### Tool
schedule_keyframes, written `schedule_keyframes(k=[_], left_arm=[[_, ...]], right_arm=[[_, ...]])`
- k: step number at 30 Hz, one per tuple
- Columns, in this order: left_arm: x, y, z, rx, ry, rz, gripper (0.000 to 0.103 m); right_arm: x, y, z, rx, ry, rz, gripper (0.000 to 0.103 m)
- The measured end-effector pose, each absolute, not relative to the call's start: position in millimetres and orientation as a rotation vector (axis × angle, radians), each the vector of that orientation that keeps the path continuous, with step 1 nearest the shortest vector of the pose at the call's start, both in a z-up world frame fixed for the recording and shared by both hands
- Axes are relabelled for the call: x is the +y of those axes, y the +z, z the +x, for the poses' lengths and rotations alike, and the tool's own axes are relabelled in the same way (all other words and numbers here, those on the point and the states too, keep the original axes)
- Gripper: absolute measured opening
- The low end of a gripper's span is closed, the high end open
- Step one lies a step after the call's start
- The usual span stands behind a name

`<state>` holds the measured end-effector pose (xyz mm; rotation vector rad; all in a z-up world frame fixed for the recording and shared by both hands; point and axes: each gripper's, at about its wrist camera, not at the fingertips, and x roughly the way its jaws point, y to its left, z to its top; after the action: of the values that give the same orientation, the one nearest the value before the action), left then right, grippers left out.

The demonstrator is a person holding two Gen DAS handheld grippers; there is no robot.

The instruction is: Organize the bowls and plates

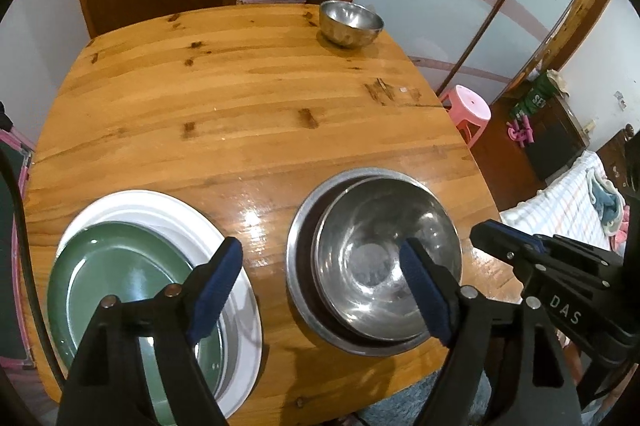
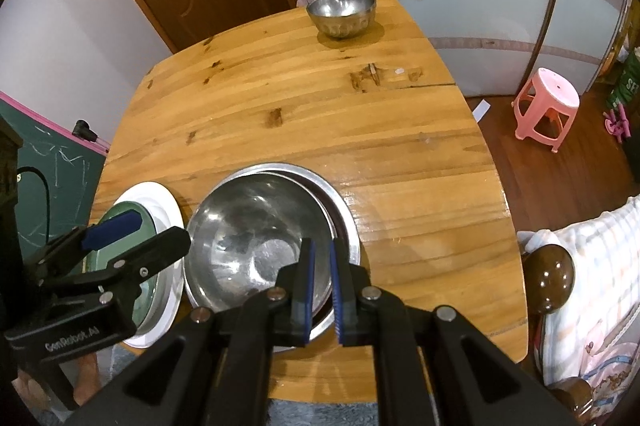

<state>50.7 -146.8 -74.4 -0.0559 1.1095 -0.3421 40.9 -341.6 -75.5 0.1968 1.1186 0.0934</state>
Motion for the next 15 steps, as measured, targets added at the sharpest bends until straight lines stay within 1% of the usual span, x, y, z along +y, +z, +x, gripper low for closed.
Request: schedule_keyframes(k=[4, 13, 15], left_arm=[[-144.4, -64.3, 52.7, 1.068, -0.323, -0.05, 0.089], [-137.9, -56.3, 58.4, 1.044, -0.289, -0.053, 0.09], [-136.9, -53.1, 61.6, 1.038, -0.28, -0.052, 0.094]], right_arm=[[-343.0, -70.2, 40.4, 1.099, 0.099, 0.198, 0.008], [-344.2, -67.2, 41.3, 1.085, 0.111, 0.198, 0.008], [-344.6, -64.9, 42.5, 1.082, 0.114, 0.198, 0.008]])
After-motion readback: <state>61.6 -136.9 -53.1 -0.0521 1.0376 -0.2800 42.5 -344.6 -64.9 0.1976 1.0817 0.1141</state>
